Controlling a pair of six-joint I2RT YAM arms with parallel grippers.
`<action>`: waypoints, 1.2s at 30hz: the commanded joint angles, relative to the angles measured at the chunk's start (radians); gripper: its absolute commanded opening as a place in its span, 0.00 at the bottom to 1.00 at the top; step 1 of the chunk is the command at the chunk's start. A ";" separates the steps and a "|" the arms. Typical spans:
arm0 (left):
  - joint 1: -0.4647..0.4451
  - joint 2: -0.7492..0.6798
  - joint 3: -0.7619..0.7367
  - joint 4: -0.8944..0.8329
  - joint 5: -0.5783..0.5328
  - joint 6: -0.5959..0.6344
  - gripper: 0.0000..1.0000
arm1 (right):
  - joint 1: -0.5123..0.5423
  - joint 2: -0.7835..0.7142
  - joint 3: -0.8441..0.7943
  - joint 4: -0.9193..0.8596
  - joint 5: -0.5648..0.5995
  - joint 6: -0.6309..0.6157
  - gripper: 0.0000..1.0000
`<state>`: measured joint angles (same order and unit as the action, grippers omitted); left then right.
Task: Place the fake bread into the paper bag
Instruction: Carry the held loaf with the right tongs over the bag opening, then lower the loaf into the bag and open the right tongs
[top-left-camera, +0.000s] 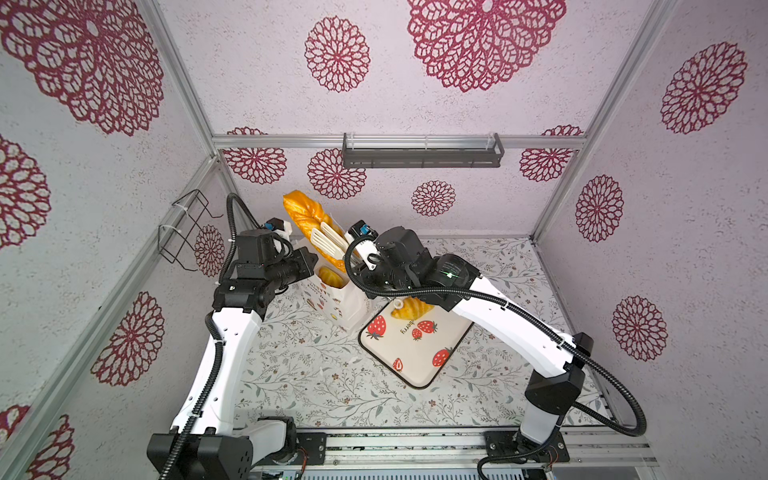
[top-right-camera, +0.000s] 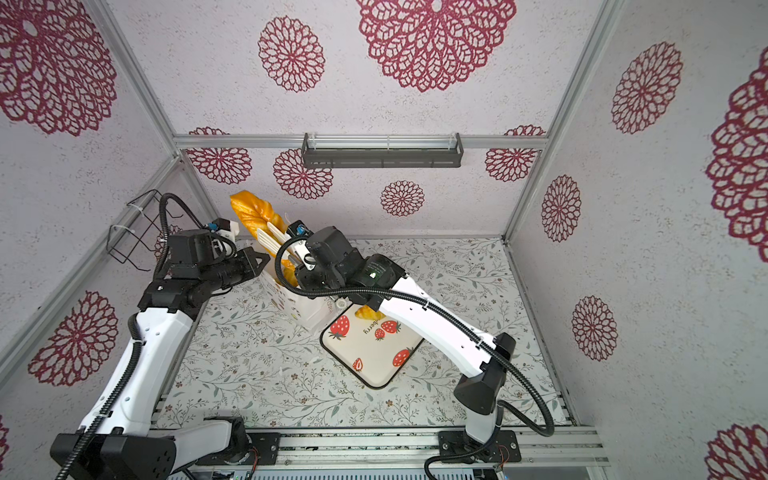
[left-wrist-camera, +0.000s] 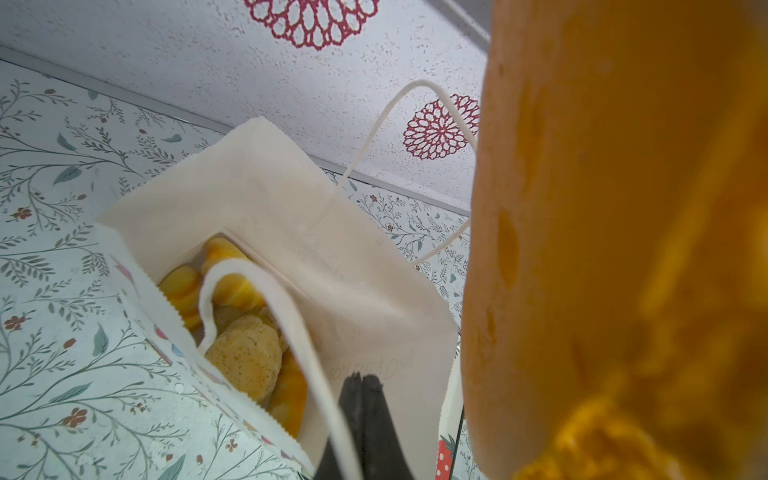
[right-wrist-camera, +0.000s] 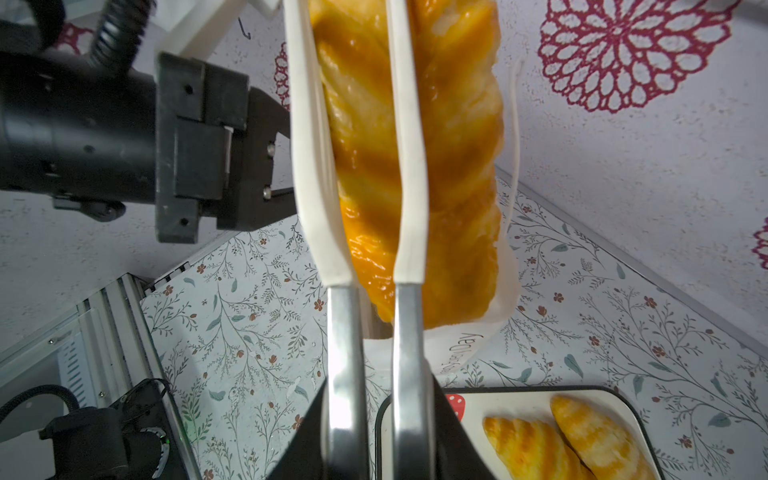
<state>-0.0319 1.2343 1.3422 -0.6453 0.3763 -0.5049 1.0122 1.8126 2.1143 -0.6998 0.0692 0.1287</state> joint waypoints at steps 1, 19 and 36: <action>0.010 -0.022 -0.009 0.009 -0.002 0.014 0.00 | -0.010 0.004 0.068 0.073 -0.021 -0.020 0.15; 0.015 -0.031 -0.032 0.015 -0.005 0.011 0.00 | -0.066 0.078 0.080 0.052 -0.062 0.005 0.15; 0.020 -0.022 -0.028 0.023 -0.002 0.008 0.00 | -0.065 0.014 -0.067 0.091 -0.089 0.036 0.16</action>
<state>-0.0185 1.2213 1.3228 -0.6453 0.3759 -0.5049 0.9478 1.9137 2.0346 -0.6975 -0.0093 0.1432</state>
